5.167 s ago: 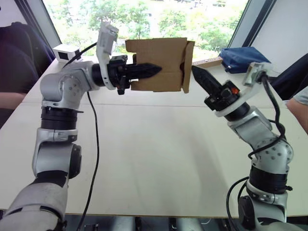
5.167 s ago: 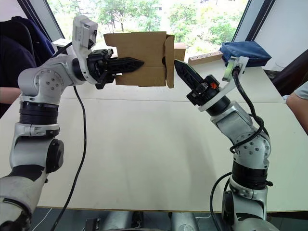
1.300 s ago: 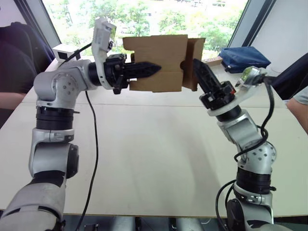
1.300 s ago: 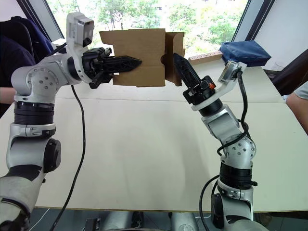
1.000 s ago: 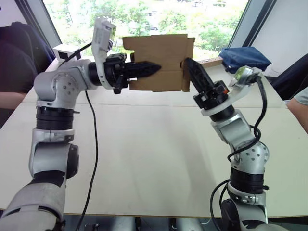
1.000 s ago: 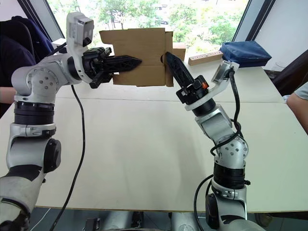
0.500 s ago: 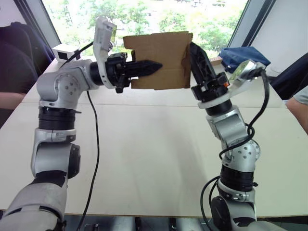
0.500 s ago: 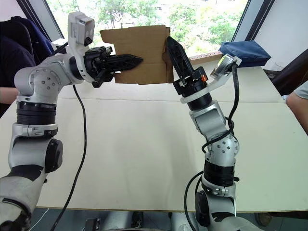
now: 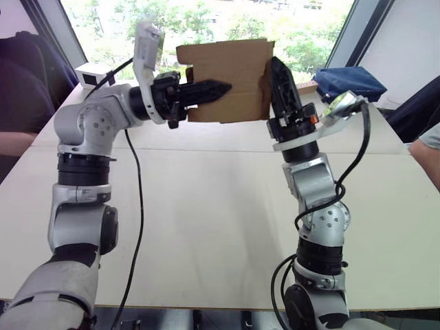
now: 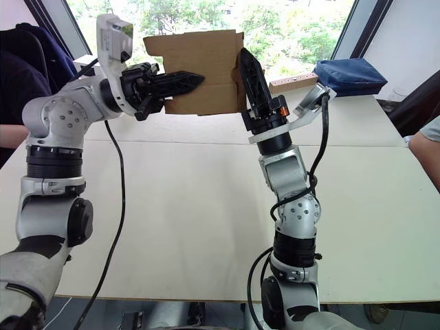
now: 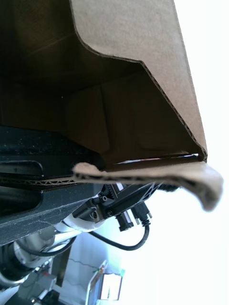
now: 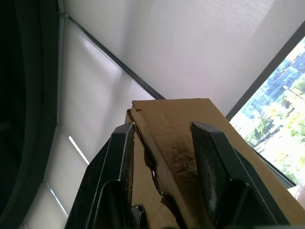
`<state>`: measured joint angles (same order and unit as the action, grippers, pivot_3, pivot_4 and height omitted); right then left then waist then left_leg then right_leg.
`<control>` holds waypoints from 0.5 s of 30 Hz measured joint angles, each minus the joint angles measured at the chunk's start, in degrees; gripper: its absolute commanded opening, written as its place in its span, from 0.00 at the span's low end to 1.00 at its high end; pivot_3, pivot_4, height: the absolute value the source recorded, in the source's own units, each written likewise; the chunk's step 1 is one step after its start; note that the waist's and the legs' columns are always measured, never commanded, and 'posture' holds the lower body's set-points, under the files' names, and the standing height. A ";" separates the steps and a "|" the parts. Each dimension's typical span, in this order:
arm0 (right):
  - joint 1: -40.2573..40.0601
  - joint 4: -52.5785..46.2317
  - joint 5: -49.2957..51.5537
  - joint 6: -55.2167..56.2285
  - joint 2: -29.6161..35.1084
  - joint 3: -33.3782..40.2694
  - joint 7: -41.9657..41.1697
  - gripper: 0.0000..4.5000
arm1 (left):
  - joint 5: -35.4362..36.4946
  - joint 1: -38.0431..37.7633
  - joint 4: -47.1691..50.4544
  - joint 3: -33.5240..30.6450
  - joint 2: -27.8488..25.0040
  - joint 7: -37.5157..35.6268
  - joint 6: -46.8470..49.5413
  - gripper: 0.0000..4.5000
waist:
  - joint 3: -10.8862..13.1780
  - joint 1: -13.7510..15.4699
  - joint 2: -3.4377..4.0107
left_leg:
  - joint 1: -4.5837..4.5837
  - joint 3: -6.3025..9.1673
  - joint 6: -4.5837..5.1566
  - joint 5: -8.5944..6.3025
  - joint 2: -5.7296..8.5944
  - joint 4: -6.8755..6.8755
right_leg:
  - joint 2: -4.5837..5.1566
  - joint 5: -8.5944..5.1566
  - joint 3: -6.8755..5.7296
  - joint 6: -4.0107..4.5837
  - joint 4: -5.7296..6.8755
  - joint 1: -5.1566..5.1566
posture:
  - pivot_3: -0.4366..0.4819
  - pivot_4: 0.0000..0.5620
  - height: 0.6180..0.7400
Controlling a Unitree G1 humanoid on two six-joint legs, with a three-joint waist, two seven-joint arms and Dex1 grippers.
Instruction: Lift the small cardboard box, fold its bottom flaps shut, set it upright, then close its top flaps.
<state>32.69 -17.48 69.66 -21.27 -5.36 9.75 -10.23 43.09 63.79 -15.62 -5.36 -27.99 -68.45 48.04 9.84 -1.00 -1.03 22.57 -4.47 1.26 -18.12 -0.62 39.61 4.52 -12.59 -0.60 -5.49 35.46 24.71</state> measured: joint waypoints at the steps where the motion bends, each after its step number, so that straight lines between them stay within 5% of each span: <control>1: 0.00 0.03 -0.32 0.32 -0.32 -0.08 0.05 0.42 | 0.00 0.00 0.00 0.00 0.02 0.03 -0.01 0.00 | 0.00 -0.02 0.00 | 0.00 0.00 0.00 0.00 0.00 0.00 | 0.00 0.00 0.00 0.00 0.00 0.00 | 0.48 0.27 1.00; 15: 0.02 0.10 -6.92 0.92 -1.23 -2.36 0.26 0.42 | -0.08 -0.04 -0.27 -0.26 0.04 0.58 -0.07 0.00 | 0.00 -0.06 0.01 | 0.00 0.00 -0.01 0.00 0.00 -0.01 | 0.00 0.00 0.00 0.00 0.00 0.01 | 0.48 0.27 1.00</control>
<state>32.71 -17.38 62.74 -20.35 -6.59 7.39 -9.97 43.01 63.75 -15.89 -5.62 -27.95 -67.88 47.96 9.84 -1.06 -1.02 22.57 -4.47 1.25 -18.12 -0.62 39.61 4.52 -12.59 -0.60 -5.49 35.46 24.72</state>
